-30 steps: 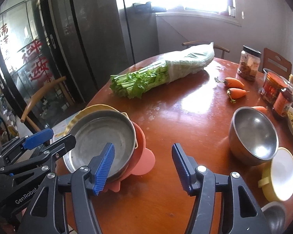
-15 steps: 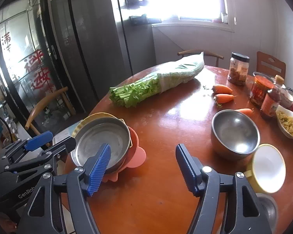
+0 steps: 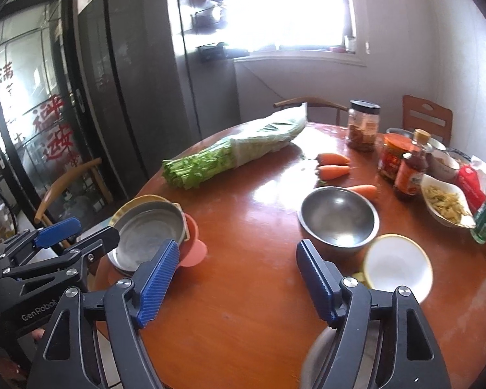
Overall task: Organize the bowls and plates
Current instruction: 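Withdraw the right gripper and move it toward the large steel basin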
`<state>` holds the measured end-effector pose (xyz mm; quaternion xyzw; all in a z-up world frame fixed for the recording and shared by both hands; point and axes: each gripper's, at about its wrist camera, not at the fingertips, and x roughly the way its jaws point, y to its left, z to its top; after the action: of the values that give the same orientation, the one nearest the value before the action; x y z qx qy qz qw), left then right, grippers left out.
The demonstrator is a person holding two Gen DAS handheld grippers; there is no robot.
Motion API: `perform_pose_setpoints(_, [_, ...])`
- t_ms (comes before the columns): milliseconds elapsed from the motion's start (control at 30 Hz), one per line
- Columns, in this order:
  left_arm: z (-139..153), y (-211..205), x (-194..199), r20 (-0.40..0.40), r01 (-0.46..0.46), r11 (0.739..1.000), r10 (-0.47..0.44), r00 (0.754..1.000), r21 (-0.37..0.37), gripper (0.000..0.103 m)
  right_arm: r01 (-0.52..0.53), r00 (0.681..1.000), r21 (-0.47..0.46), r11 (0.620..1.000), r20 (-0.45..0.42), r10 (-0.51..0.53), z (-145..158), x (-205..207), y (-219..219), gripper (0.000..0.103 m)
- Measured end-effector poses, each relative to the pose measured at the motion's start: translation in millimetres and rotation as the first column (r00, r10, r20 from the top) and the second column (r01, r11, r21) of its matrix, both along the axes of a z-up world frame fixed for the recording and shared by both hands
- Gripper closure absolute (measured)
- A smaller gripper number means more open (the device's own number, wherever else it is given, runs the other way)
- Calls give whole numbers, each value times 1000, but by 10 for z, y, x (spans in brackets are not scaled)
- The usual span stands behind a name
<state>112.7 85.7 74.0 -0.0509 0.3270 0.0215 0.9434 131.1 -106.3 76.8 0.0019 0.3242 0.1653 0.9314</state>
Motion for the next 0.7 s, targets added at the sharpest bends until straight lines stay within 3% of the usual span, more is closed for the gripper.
perform_pose_setpoints(333, [87, -388, -55, 16, 56, 998, -56, 998, 2, 31, 75, 995, -6, 997, 72, -75, 105, -214, -526, 26])
perform_pose_setpoints(700, [127, -864, -40, 22, 132, 991, -131, 991, -4, 30, 150, 986, 21, 988, 74, -151, 121, -418, -1169, 25])
